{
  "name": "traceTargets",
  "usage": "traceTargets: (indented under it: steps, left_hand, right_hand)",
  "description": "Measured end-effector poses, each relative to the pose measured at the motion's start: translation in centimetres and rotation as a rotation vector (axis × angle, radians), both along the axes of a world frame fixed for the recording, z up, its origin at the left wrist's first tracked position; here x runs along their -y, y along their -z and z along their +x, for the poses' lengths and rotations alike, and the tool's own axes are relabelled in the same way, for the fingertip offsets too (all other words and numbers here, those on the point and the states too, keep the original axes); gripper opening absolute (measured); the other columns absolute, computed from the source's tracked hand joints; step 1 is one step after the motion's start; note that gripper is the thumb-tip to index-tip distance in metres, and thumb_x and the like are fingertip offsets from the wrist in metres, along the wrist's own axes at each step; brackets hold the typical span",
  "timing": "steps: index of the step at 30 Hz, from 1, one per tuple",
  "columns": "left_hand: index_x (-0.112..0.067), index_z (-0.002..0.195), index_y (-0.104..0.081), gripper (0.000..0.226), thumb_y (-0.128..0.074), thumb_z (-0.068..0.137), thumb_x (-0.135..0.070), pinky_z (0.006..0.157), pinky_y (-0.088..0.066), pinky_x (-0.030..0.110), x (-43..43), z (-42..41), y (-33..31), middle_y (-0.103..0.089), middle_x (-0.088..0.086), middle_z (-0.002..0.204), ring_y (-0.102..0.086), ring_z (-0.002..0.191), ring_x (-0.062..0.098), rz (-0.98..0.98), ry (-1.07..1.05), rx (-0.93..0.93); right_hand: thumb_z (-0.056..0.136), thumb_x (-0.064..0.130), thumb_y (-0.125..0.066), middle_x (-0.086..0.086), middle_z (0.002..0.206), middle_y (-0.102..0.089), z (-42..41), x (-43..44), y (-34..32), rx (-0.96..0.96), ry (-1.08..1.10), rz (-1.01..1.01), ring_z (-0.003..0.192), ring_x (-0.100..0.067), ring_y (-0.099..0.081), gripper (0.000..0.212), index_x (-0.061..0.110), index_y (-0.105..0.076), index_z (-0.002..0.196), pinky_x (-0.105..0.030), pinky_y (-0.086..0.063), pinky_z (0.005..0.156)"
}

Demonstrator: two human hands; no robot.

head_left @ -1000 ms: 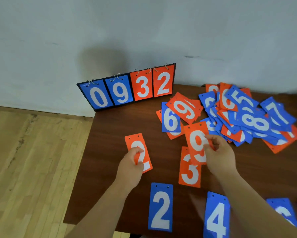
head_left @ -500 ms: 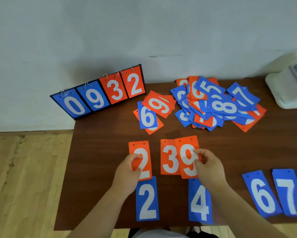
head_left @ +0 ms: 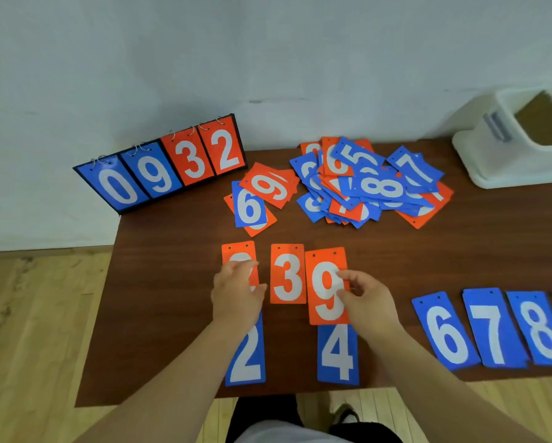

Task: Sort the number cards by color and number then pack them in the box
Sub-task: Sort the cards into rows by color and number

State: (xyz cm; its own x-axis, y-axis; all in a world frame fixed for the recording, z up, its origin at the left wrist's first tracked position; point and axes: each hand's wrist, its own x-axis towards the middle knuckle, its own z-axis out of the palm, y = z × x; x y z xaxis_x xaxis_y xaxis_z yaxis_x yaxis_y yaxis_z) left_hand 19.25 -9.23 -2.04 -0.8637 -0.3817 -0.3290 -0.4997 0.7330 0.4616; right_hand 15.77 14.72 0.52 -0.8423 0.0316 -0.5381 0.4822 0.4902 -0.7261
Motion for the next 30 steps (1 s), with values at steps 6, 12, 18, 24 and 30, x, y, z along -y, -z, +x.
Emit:
traceTargets:
  steps: [6, 12, 18, 24, 30]
  left_hand:
    - [-0.041, 0.129, -0.058, 0.032, -0.065, 0.099, -0.030, 0.070, -0.045, 0.013, -11.7, 2.9, -5.0, -0.057, -0.019, 0.122, -0.055, 0.109, 0.003, 0.609, -0.058, -0.015]
    - [-0.035, 0.099, -0.067, 0.023, -0.073, 0.091, -0.014, 0.076, -0.052, 0.022, -20.4, 4.3, -5.7, -0.067, -0.013, 0.102, -0.064, 0.097, 0.009, 0.615, -0.050, -0.076]
    - [-0.027, 0.101, -0.069, 0.028, -0.075, 0.085, -0.005, 0.064, -0.045, 0.008, -26.0, 1.5, -6.3, -0.068, -0.005, 0.094, -0.063, 0.085, 0.007, 0.596, 0.098, -0.115]
    - [-0.029, 0.103, -0.071, 0.030, -0.074, 0.083, -0.006, 0.071, -0.053, 0.023, -31.9, -4.6, -5.0, -0.068, -0.005, 0.093, -0.064, 0.086, 0.013, 0.610, 0.330, -0.039]
    - [-0.030, 0.107, -0.069, 0.029, -0.069, 0.087, -0.008, 0.075, -0.054, 0.025, -38.5, -8.8, -4.4, -0.065, -0.007, 0.096, -0.063, 0.090, 0.012, 0.583, 0.513, 0.004]
  right_hand:
    - [0.102, 0.021, -0.060, 0.011, 0.121, -0.060, 2.9, -6.4, -1.9, -0.044, -0.013, -0.081, 0.109, -0.012, -0.061, 0.030, 0.036, -0.063, 0.127, -0.025, -0.060, 0.077]
    - [0.096, 0.018, -0.068, 0.015, 0.109, -0.069, 4.7, -14.7, -3.7, -0.173, 0.015, -0.048, 0.104, -0.010, -0.065, 0.024, 0.036, -0.066, 0.111, -0.028, -0.058, 0.080]
    - [0.092, 0.019, -0.073, 0.017, 0.099, -0.070, 3.7, -20.6, -5.1, -0.209, 0.095, 0.003, 0.093, -0.006, -0.067, 0.021, 0.034, -0.069, 0.105, -0.033, -0.059, 0.081]
    - [0.091, 0.020, -0.071, 0.016, 0.097, -0.069, 1.5, -26.2, -4.3, -0.208, 0.309, 0.053, 0.087, -0.003, -0.066, 0.020, 0.032, -0.069, 0.107, -0.020, -0.053, 0.067]
    - [0.091, 0.018, -0.071, 0.013, 0.098, -0.070, -0.5, -32.6, -3.3, -0.148, 0.414, 0.080, 0.091, -0.008, -0.067, 0.021, 0.031, -0.069, 0.107, -0.022, -0.052, 0.068]
